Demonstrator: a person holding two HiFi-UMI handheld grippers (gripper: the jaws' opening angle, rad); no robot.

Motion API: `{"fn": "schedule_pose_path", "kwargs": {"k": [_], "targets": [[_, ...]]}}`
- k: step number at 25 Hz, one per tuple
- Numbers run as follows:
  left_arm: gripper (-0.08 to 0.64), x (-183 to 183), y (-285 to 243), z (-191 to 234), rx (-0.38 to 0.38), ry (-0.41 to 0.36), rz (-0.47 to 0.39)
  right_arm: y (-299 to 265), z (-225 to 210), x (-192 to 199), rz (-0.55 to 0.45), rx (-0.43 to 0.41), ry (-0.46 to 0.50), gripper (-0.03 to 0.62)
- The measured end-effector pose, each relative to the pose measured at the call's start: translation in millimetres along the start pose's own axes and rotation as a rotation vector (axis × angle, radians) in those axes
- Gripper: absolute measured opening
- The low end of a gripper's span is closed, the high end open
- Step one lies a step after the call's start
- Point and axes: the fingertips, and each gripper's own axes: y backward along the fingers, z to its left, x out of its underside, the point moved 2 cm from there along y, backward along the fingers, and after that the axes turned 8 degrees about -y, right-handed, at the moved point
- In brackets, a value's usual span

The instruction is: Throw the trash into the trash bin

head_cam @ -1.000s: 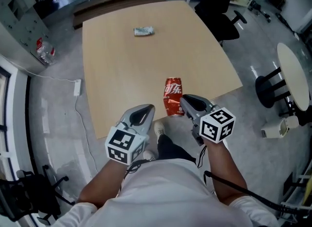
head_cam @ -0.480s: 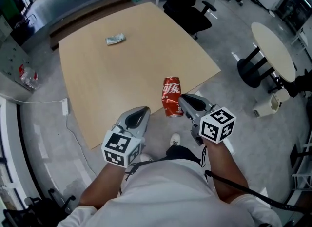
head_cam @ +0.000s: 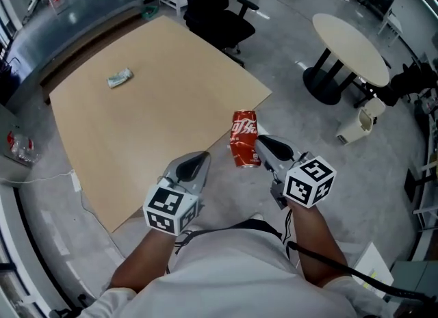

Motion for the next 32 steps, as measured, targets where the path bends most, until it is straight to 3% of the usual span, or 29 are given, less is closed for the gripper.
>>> {"fn": "schedule_pose_path", "kwargs": {"k": [10,18,32], "targets": [[0.008,-34.2,-99.5,-92.9,0.16,-0.05,0.01,112.1,-90.1,-20.7,-0.088,0.137,-0.041,0.048],[0.009,-46.3,-160.6,-147.3,0.266,-0.048,-0.001,170.2,-140.1,-27.8,-0.154,0.212,-0.053,0.046],[0.008,-59.9,-255.4,-261.6,0.432,-0.123,0.016,290.6,-230.7,-13.4,-0.238,0.381,-0.104,0.046]]}}
